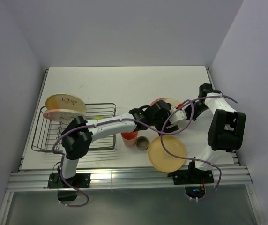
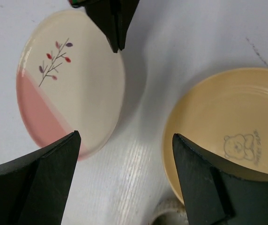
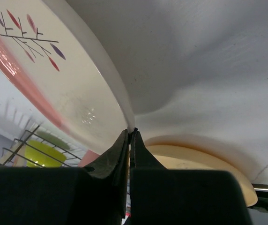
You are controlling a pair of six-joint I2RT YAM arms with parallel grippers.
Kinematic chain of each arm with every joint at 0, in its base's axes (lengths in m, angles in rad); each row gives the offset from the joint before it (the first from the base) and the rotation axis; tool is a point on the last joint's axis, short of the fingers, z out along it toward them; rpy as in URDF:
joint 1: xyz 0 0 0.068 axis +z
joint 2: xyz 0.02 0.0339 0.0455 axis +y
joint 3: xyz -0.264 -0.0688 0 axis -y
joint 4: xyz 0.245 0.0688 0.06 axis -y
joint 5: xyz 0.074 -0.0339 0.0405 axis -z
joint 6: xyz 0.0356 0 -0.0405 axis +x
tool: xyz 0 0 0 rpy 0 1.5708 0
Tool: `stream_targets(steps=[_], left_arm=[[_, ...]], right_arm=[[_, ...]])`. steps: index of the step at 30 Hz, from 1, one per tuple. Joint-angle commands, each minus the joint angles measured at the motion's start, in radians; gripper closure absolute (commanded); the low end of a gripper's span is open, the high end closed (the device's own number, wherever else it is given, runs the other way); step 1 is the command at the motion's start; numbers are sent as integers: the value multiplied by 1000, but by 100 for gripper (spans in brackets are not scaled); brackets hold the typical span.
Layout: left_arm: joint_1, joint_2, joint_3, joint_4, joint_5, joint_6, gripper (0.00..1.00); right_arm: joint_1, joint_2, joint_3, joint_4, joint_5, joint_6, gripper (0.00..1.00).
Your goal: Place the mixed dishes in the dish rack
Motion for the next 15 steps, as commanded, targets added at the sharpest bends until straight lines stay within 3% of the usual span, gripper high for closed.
stream_targets(steps=[1,6,15], left_arm=[[-30,72,25,86,-74,51,14],[-38,116,7,121,-74,41,14],[-38,254,45,174,-286,56,14]], right_arm=[[-4,-7,60,-40,-83,-3,100],[-5,-11,74,-48,-123,8,100],[-15,-32,69,-62,-159,5,100]])
